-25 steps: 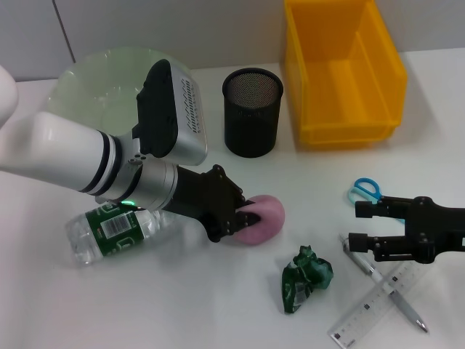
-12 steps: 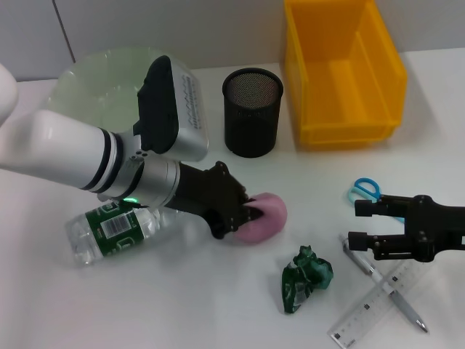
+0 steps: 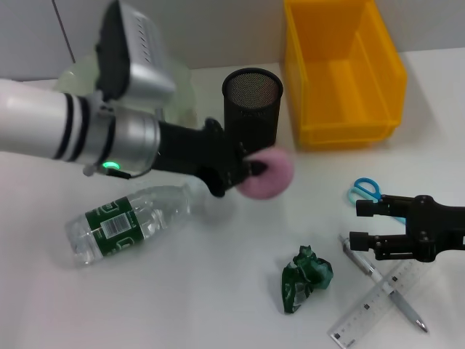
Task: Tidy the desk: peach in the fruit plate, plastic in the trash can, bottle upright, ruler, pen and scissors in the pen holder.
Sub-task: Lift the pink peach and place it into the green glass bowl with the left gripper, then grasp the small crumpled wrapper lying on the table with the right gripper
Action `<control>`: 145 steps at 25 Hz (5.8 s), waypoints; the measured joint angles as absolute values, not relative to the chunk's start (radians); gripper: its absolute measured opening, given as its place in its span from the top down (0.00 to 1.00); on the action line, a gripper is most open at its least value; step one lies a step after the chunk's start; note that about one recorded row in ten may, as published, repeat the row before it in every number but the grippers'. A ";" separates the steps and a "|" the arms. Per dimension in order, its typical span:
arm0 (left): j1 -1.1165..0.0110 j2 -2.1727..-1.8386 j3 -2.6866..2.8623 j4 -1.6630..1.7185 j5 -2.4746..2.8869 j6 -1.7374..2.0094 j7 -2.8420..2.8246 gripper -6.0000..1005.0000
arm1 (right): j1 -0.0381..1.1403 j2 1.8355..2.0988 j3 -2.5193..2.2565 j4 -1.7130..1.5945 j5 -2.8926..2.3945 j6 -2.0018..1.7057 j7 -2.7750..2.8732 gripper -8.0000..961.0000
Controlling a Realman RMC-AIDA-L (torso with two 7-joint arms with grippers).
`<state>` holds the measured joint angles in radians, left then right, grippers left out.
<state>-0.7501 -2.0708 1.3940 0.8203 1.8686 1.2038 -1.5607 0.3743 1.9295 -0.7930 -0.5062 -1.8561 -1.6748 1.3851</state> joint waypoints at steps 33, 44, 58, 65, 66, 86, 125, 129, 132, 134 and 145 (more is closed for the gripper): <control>-0.732 -2.079 1.192 0.450 1.220 0.563 -1.066 0.89 | 0.397 1.937 -0.793 -0.506 -1.856 -1.659 1.385 0.14; -0.730 -2.079 1.246 0.443 1.210 0.512 -1.072 0.88 | 0.400 1.937 -0.793 -0.506 -1.856 -1.659 1.385 0.14; -0.727 -2.079 1.250 0.442 1.207 0.509 -1.076 0.65 | 0.403 1.937 -0.794 -0.506 -1.856 -1.658 1.385 0.14; -0.732 -2.079 1.250 0.442 1.207 0.501 -1.077 0.39 | 0.405 1.937 -0.793 -0.506 -1.856 -1.658 1.385 0.14; -0.732 -2.079 1.250 0.442 1.207 0.501 -1.078 0.36 | 0.406 1.937 -0.793 -0.506 -1.856 -1.658 1.385 0.14; -0.633 -1.945 1.207 0.574 1.299 1.368 -1.472 0.17 | 0.408 1.935 -0.794 -0.511 -1.856 -1.659 1.385 0.14; -0.493 -1.990 1.209 0.571 1.606 1.499 -1.233 0.17 | 0.856 1.975 -1.015 -0.859 -2.364 -1.873 1.968 0.14; -0.494 -1.991 1.209 0.571 1.607 1.499 -1.233 0.17 | 0.865 2.001 -1.068 -0.875 -2.398 -1.839 1.949 0.14; -0.495 -1.992 1.211 0.571 1.609 1.496 -1.233 0.17 | 0.866 2.023 -1.106 -0.883 -2.427 -1.800 1.926 0.14; -0.495 -1.992 1.214 0.571 1.610 1.493 -1.233 0.17 | 0.865 2.038 -1.131 -0.886 -2.434 -1.779 1.908 0.14; -0.495 -1.993 1.220 0.571 1.611 1.482 -1.243 0.17 | 0.859 2.072 -1.243 -0.889 -2.479 -1.702 1.892 0.14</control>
